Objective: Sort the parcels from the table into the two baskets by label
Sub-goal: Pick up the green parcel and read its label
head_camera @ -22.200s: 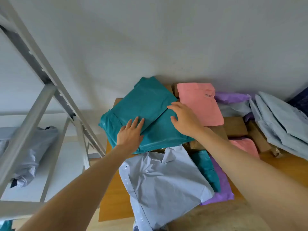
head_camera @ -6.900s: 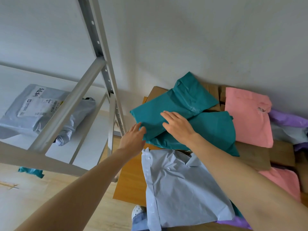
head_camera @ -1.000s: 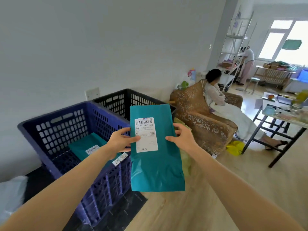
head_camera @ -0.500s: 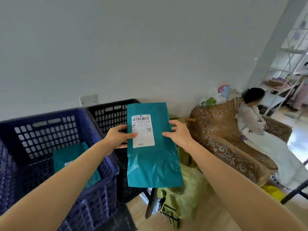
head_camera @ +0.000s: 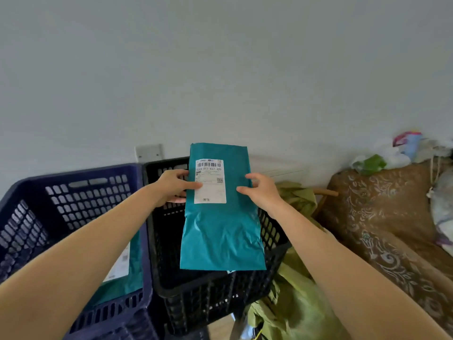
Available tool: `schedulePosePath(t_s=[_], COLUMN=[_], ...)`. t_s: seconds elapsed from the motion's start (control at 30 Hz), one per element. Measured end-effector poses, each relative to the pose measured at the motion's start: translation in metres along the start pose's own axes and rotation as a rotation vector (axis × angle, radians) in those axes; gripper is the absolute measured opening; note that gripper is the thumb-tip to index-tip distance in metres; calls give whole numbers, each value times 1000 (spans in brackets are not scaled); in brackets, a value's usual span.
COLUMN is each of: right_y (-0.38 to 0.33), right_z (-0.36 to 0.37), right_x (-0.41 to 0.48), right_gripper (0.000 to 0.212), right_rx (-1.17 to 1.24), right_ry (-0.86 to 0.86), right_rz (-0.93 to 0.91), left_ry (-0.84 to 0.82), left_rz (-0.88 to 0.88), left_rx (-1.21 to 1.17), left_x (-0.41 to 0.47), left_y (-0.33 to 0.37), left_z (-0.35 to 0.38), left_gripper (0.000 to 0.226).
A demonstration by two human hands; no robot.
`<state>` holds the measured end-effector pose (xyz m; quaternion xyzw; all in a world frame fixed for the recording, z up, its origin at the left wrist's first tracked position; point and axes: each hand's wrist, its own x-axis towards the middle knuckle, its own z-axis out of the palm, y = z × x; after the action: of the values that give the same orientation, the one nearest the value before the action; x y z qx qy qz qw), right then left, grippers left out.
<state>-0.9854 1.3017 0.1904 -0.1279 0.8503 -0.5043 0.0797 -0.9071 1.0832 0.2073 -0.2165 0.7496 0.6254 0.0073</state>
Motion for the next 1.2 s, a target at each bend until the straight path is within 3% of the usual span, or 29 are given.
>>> schedulePosePath(t_s=[0.13, 0.33, 0.5, 0.7, 0.93, 1.1, 1.2], right_y=[12, 40, 65, 97, 131, 153, 166], right_z=[14, 43, 73, 106, 142, 160, 166], right_x=[35, 83, 110, 140, 170, 183, 185], right_gripper=[55, 54, 56, 61, 61, 59, 60], right_rx=[-19, -81, -129, -168, -234, -243, -212], right_ry=[-55, -133, -202, -328, -433, -439, -419], right_rz=[15, 94, 146, 241, 299, 360, 399], left_ry=[8, 16, 43, 87, 136, 139, 181], left_rz=[-46, -194, -304, -446, -617, -693, -699], left_rx=[5, -13, 18, -5, -44, -19, -26], left_x=[34, 87, 120, 149, 175, 194, 203], left_y=[-8, -44, -72, -103, -141, -161, -172], left_z=[-1, -4, -5, 5, 14, 28, 37], left_gripper=[43, 42, 72, 81, 76, 59, 61])
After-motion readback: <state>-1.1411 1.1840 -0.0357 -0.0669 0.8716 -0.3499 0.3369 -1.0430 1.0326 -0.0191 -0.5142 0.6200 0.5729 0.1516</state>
